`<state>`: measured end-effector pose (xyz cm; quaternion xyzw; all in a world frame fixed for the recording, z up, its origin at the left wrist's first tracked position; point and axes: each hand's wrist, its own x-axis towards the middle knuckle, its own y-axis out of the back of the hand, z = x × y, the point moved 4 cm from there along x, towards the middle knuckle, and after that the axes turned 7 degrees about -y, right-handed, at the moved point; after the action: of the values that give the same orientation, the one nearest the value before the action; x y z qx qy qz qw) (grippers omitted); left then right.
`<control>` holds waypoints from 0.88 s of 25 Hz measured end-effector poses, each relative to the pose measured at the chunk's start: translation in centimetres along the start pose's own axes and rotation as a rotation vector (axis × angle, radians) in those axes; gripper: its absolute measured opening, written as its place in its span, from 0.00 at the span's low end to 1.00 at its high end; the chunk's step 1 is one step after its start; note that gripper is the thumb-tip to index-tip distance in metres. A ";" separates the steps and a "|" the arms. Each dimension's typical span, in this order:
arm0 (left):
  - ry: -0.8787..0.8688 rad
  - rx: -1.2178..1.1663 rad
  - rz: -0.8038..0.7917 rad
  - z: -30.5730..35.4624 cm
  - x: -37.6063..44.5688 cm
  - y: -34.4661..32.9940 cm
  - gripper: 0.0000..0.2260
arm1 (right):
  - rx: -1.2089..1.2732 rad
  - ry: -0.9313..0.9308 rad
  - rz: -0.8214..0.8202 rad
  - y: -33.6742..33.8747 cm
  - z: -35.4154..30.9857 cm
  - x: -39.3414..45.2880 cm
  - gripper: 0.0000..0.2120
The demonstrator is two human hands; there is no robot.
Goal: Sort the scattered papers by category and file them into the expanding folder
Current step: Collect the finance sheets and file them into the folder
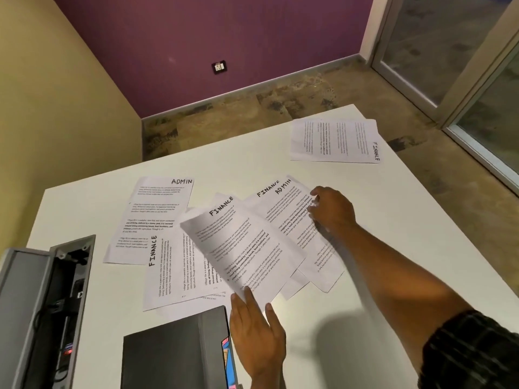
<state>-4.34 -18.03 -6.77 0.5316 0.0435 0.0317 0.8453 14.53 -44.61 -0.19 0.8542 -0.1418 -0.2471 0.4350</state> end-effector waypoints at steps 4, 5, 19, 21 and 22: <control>-0.043 0.011 -0.030 0.1 0.7 -0.2 0.29 | -0.172 0.070 -0.026 -0.4 -1.9 5.1 0.31; -0.044 0.023 -0.021 0.1 0.8 -0.2 0.29 | -0.204 0.080 -0.047 -0.7 -2.2 6.4 0.32; 0.000 0.146 -0.109 0.4 1.2 -1.0 0.30 | -0.461 0.185 -0.095 -2.9 -4.7 15.4 0.38; 0.002 0.139 -0.110 0.4 1.1 -0.8 0.30 | -0.484 0.183 -0.064 -2.8 -4.6 15.8 0.40; 0.001 0.136 -0.105 0.5 1.1 -0.8 0.30 | -0.490 0.174 -0.059 -2.8 -4.7 16.0 0.41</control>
<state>-3.17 -18.66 -7.33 0.5847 0.0739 -0.0154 0.8078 30.56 -47.16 -4.95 0.7452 -0.0150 -0.2120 0.6320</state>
